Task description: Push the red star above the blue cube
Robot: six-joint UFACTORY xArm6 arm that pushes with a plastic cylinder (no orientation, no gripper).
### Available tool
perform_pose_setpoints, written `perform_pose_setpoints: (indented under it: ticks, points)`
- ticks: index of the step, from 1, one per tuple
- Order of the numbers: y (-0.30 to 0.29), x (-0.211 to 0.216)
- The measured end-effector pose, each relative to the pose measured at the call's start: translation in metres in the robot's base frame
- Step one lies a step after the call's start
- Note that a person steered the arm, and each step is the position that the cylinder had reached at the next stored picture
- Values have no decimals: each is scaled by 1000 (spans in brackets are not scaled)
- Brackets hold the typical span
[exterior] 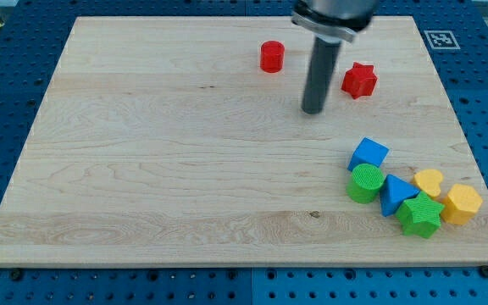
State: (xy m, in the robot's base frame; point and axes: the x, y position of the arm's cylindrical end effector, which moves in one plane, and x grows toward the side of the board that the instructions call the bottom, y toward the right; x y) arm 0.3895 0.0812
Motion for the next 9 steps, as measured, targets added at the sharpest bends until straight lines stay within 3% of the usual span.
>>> perform_pose_setpoints:
  ticks: [2,3,5,7,8,9]
  points:
    - [-4,-88]
    - [18,-98]
    - [80,-53]
    - [85,-12]
    - [93,-46]
    - [147,-49]
